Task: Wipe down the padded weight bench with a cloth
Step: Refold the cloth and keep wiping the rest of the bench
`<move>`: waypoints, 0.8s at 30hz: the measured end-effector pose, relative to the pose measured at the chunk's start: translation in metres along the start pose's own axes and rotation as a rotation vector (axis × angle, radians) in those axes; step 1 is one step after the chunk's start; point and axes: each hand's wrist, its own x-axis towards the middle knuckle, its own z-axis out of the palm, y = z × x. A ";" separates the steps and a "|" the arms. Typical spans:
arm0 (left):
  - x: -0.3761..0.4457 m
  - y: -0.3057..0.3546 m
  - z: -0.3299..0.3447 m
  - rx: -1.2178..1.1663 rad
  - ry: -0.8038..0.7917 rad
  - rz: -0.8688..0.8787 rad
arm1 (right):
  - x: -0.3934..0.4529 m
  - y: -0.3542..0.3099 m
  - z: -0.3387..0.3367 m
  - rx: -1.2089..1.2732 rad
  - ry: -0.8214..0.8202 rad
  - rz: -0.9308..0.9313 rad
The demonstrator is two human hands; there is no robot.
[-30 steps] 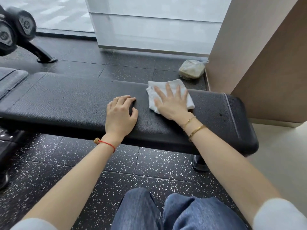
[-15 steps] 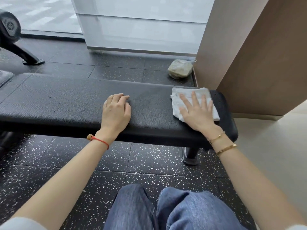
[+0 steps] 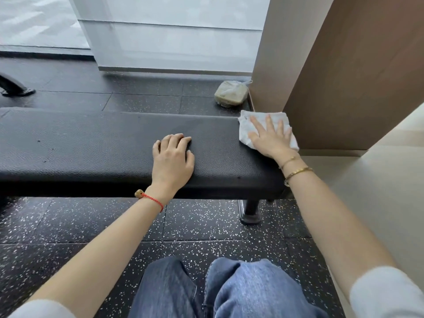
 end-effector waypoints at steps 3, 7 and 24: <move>-0.001 -0.001 0.002 0.000 0.014 0.006 | -0.017 0.001 0.011 -0.008 0.044 -0.051; -0.002 0.002 0.003 0.010 0.025 0.002 | -0.062 0.018 0.035 -0.038 0.151 -0.137; -0.003 0.002 0.004 0.031 0.014 -0.025 | -0.046 -0.042 0.037 -0.055 0.119 -0.287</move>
